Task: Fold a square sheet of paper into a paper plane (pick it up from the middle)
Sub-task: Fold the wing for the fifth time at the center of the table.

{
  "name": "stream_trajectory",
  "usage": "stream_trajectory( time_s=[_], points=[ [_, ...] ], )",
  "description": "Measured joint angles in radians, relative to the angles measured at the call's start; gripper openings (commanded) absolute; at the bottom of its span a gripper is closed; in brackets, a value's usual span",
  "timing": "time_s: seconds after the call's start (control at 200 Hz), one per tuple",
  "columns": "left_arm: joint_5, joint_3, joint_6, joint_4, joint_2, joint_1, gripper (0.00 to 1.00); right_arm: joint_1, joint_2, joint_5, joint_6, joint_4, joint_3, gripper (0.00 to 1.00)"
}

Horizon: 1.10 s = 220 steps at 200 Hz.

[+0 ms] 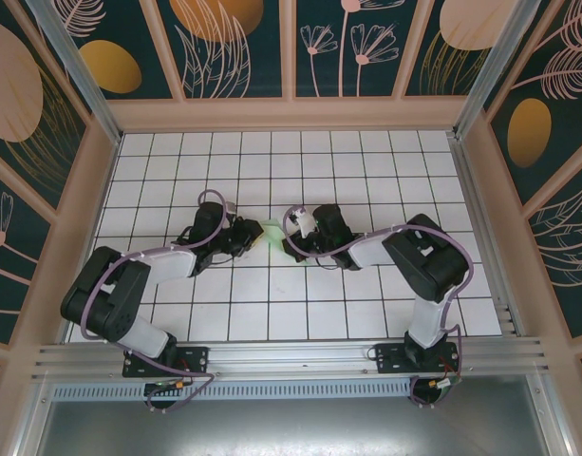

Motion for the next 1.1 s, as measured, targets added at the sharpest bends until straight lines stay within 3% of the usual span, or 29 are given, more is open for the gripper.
stream_trajectory(
  time_s=[0.921,1.101],
  points=[
    [0.04,0.0,-0.019,0.104,0.143,-0.022,0.11,-0.02,0.076,-0.109,0.136,-0.008,0.022,0.13],
    [0.043,0.004,-0.022,0.123,0.172,-0.026,0.11,-0.023,0.084,-0.126,0.148,-0.008,0.034,0.2]
  ],
)
